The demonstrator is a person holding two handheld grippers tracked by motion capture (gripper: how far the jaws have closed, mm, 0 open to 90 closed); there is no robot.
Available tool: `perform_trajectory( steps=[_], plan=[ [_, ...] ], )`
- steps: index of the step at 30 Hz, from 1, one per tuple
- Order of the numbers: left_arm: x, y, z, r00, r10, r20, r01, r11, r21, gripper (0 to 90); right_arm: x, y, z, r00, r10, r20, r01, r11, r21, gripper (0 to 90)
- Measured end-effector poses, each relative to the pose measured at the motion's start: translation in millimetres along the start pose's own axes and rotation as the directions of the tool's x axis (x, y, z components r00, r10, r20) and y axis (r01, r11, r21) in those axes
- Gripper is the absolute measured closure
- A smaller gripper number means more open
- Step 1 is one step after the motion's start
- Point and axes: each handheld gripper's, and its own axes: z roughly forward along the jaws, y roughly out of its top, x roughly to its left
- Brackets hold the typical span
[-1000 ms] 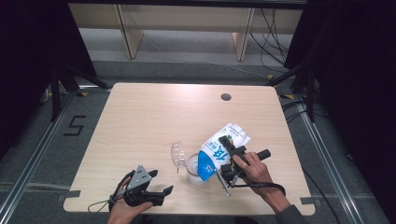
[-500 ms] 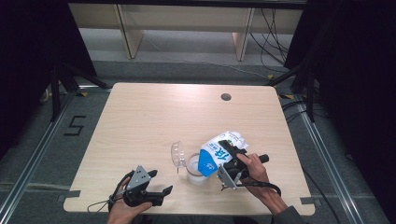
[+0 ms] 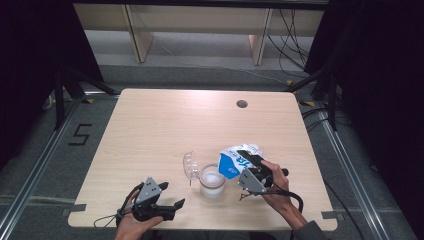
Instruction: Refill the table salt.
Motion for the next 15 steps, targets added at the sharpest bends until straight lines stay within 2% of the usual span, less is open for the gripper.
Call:
perform_trajectory(
  steps=[1,2,4,7,8,11,13,15],
  plan=[
    [0.5,0.1,0.5,1.0,-0.002,0.005,0.002,1.0,-0.004,19.0,-0.1,-0.8,-1.0,0.9991,0.039,-0.013,-0.039,0.999,0.01,81.8],
    [0.7,0.2,0.3,1.0,0.001,-0.002,-0.001,1.0,-0.003,19.0,-3.2,-2.1,0.2,0.9996,0.021,-0.018,-0.021,1.0,-0.006,81.9],
    [1.6,0.0,0.1,1.0,0.007,-0.003,-0.007,1.0,-0.002,19.0,-4.5,-5.6,1.4,0.9966,0.071,-0.041,-0.071,0.997,-0.01,82.1],
    [1.7,0.5,0.7,1.0,0.0,-0.004,0.0,0.9999,-0.011,19.0,-7.7,-11.9,3.2,0.9902,0.131,-0.047,-0.132,0.991,-0.014,82.6],
    [1.2,0.3,1.2,0.9999,-0.01,-0.003,0.01,0.9999,-0.01,19.0,-6.1,-14.8,3.1,0.978,0.2,-0.058,-0.201,0.98,-0.002,82.8],
    [0.7,-0.2,1.3,1.0,-0.007,0.005,0.007,0.9999,-0.008,19.0,-8.7,-22.8,3.9,0.9668,0.248,-0.063,-0.248,0.969,0.012,83.2],
    [1.1,0.1,1.0,1.0,-0.001,-0.003,0.001,1.0,-0.003,19.0,-10.8,-26.2,4.0,0.9619,0.267,-0.059,-0.266,0.964,0.013,83.3],
    [1.6,-0.5,1.0,1.0,-0.006,0.001,0.006,1.0,-0.005,19.0,-13.7,-29.1,4.1,0.9528,0.297,-0.061,-0.298,0.955,0.006,83.3]
  ],
)
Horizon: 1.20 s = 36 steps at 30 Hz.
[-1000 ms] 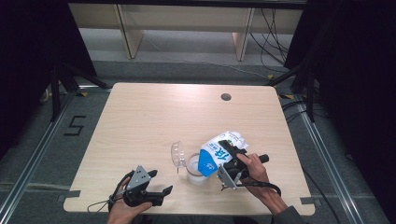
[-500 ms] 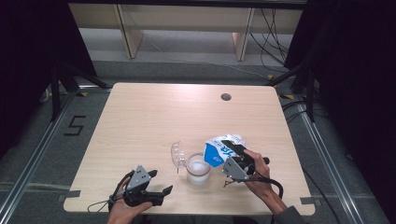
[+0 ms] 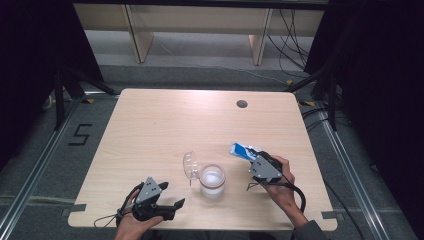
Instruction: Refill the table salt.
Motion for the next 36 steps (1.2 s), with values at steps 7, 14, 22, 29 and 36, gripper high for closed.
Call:
perform_trajectory(
  steps=[7,14,22,29,36],
  plan=[
    [-0.2,0.5,-1.0,0.9998,0.018,-0.002,-0.017,0.9998,0.004,19.0,-8.4,-7.8,0.7,0.9933,0.115,-0.011,-0.116,0.993,-0.007,83.8],
    [-0.3,1.2,-0.6,0.9999,0.011,-0.004,-0.011,0.9999,-0.003,19.0,-16.0,-20.4,3.9,0.9697,0.242,-0.037,-0.242,0.97,-0.004,84.2],
    [-0.2,0.1,0.8,1.0,-0.005,0.003,0.005,1.0,-0.003,19.0,-23.8,-37.0,8.3,0.9235,0.377,-0.069,-0.379,0.925,-0.017,84.4],
    [-0.1,0.1,0.2,1.0,0.002,0.001,-0.002,1.0,0.0,19.1,-28.1,-48.6,11.4,0.8832,0.46,-0.093,-0.464,0.886,-0.028,84.6],
    [-0.4,1.1,-1.2,1.0,-0.004,-0.009,0.003,0.9999,-0.012,19.7,-28.9,-60.3,12.7,0.8502,0.518,-0.096,-0.521,0.854,-0.009,84.4]
  ],
)
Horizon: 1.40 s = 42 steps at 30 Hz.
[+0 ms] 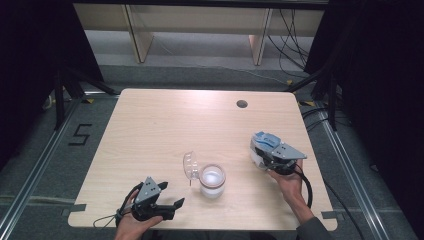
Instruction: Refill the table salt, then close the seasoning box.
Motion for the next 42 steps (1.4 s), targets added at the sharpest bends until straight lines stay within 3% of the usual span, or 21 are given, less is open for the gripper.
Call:
perform_trajectory(
  steps=[5,6,11,12,14,16,18,22,23,30,31,32,33,38,39,42],
  plan=[
    [0.0,0.5,1.0,1.0,0.0,0.003,0.0,1.0,-0.003,19.9,-2.7,-1.6,-2.3,0.9999,0.014,0.009,-0.014,1.0,-0.007,79.9],
    [0.4,0.8,0.0,1.0,-0.005,-0.001,0.005,1.0,-0.006,19.9,-1.4,-2.5,-1.5,0.9991,0.033,0.025,-0.033,0.999,-0.007,73.3],
    [1.7,3.3,-2.1,1.0,-0.009,-0.003,0.009,0.9998,-0.019,20.8,-2.7,-1.6,-4.4,0.9982,0.041,0.043,-0.041,0.999,0.012,53.4],
    [1.2,3.5,-1.5,0.9996,-0.03,0.002,0.03,0.9992,-0.027,20.8,-2.1,-2.0,-4.7,0.997,0.062,0.047,-0.062,0.998,-0.007,49.6],
    [1.4,4.6,-1.1,0.9991,-0.041,0.009,0.042,0.9985,-0.036,21.2,-0.6,-1.0,-10.4,0.9919,0.118,0.048,-0.119,0.992,0.028,40.0],
    [1.6,5.6,-1.6,0.999,-0.044,0.004,0.044,0.9985,-0.033,21.9,0.2,-0.8,-14.1,0.9912,0.118,0.059,-0.119,0.993,0.003,35.3],
    [2.9,5.9,-1.2,0.9994,-0.034,0.011,0.034,0.9989,-0.032,21.9,1.8,0.6,-19.6,0.9894,0.14,0.037,-0.141,0.99,0.026,29.8],
    [2.1,5.7,-1.9,0.9984,-0.057,0.005,0.057,0.9976,-0.04,22.0,5.0,2.2,-28.8,0.9888,0.135,0.063,-0.136,0.99,0.018,27.4],
    [2.7,5.9,-2.3,0.9984,-0.056,0.011,0.056,0.9976,-0.04,22.0,4.6,2.8,-31.1,0.9922,0.108,0.064,-0.108,0.994,0.012,26.7],
    [4.0,7.1,-4.0,0.9984,-0.055,0.016,0.055,0.997,-0.053,22.9,15.4,3.3,-50.0,0.9872,0.132,0.09,-0.136,0.99,0.039,25.6],
    [4.5,7.3,-4.4,0.9984,-0.055,0.017,0.055,0.9972,-0.051,22.9,13.5,3.0,-50.5,0.9911,0.101,0.087,-0.103,0.994,0.021,25.4],
    [4.1,7.1,-4.1,0.9972,-0.073,0.017,0.074,0.9957,-0.056,22.9,15.0,2.8,-52.7,0.9899,0.102,0.098,-0.105,0.994,0.025,24.9],
    [4.3,7.2,-4.1,0.9974,-0.069,0.017,0.07,0.996,-0.055,22.9,16.9,2.8,-56.2,0.9875,0.131,0.088,-0.135,0.99,0.044,24.3],
    [4.2,8.2,-4.9,0.9982,-0.058,0.013,0.059,0.9968,-0.054,22.9,18.8,-0.8,-64.2,0.984,0.154,0.09,-0.159,0.986,0.051,22.4],
    [3.4,7.9,-4.4,0.997,-0.076,0.012,0.077,0.9952,-0.06,22.9,18.6,-1.2,-65.7,0.9847,0.153,0.083,-0.158,0.986,0.056,21.8],
    [3.5,8.6,-5.7,0.9977,-0.067,0.01,0.068,0.9963,-0.054,22.9,20.3,-2.6,-71.5,0.9812,0.163,0.104,-0.169,0.984,0.052,21.5]
  ],
)
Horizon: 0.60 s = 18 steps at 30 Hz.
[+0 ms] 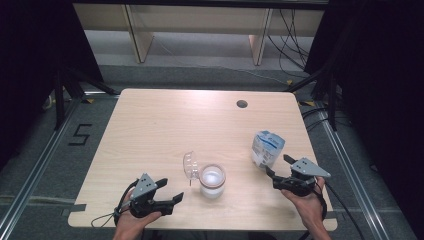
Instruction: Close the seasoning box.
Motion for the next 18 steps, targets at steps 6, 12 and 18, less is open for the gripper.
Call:
perform_trajectory(
  steps=[6,12,18],
  plan=[
    [-0.8,3.1,-0.9,1.0,0.006,0.0,-0.006,1.0,-0.004,27.5,5.3,-4.2,-6.8,0.9999,0.009,-0.014,-0.008,0.999,0.039,20.4],
    [-1.0,8.0,-2.1,1.0,-0.008,0.003,0.008,0.9996,-0.026,38.7,11.4,-6.3,-12.5,0.9999,0.007,-0.009,-0.007,0.999,0.045,20.5],
    [-2.6,16.1,-6.8,0.9999,0.005,-0.016,-0.006,0.9986,-0.053,58.6,15.2,-6.8,-16.4,0.9997,-0.02,-0.016,0.021,0.998,0.055,20.8]
  ],
)
